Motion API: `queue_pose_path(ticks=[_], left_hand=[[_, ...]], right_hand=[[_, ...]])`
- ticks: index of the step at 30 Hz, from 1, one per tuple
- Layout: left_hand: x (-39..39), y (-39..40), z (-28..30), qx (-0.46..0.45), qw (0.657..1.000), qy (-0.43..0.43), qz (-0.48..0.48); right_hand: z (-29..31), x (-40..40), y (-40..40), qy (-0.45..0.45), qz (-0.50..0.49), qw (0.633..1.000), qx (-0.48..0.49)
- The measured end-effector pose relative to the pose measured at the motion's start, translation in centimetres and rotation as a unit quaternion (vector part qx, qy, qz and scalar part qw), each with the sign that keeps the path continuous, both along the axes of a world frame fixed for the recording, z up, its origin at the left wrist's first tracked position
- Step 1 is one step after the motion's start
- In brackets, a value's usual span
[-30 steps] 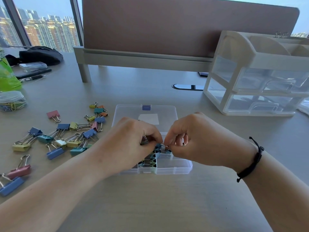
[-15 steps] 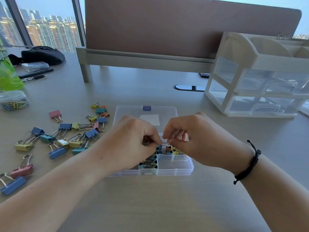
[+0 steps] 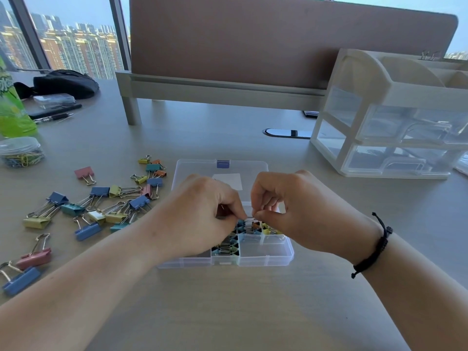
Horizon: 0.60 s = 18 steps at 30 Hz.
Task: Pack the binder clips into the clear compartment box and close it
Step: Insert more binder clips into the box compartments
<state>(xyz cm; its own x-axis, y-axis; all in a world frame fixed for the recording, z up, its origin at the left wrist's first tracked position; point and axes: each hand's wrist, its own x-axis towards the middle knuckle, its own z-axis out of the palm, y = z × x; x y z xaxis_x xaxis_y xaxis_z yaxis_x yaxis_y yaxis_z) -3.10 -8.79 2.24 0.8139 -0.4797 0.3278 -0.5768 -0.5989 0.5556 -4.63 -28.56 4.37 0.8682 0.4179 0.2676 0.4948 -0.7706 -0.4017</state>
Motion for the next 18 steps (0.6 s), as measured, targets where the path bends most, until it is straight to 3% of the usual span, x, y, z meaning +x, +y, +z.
queue_pose_path(ticks=[18], left_hand=[[-0.27,-0.12,0.05,0.008,1.0,-0.002,-0.007]], right_hand=[[0.37,-0.45,-0.07,0.021,0.005,1.0,-0.014]])
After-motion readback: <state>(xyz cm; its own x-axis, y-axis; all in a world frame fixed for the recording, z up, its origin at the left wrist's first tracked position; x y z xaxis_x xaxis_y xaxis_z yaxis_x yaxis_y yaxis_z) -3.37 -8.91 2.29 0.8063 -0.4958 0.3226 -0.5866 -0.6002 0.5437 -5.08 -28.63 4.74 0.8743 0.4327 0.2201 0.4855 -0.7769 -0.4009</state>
